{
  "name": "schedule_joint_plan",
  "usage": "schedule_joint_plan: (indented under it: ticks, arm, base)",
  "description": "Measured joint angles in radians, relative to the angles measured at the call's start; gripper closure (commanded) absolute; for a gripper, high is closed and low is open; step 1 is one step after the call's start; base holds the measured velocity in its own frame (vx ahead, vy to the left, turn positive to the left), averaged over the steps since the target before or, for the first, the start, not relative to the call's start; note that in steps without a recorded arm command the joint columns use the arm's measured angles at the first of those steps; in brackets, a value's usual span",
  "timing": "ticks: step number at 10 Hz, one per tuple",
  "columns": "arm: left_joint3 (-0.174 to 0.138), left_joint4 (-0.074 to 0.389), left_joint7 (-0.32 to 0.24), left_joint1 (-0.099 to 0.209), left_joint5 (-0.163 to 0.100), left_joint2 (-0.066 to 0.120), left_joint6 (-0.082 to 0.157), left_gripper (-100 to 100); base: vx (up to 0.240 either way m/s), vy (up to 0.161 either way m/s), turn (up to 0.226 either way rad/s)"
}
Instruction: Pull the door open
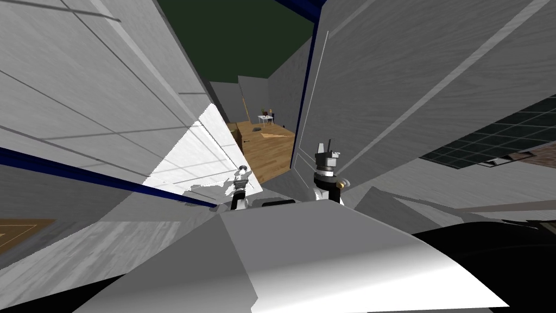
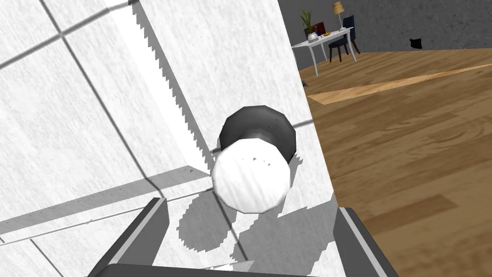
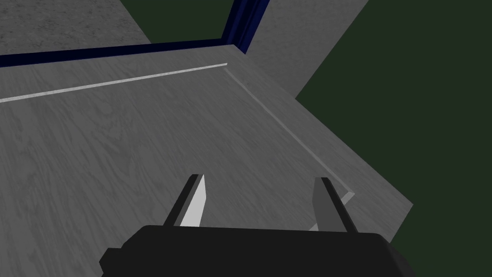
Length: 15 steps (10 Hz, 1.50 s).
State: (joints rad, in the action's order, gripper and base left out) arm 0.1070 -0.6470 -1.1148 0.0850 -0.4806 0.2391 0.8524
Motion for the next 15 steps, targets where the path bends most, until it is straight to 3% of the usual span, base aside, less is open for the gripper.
schedule_joint_plan:
  ticks: [10,12,15]
  arm:
    - [0.044,-0.024,-0.254,0.013,-0.079,-0.020,-0.026,-100]
    - [0.048,-0.023,-0.275,0.015,-0.085,-0.022,-0.028,-100]
    - [0.037,-0.005,-0.316,0.000,-0.095,0.018,-0.011,-100]
  base:
    - [-0.056,0.015,-0.014]
    - [0.048,-0.004,-0.084]
    - [0.208,-0.004,-0.112]
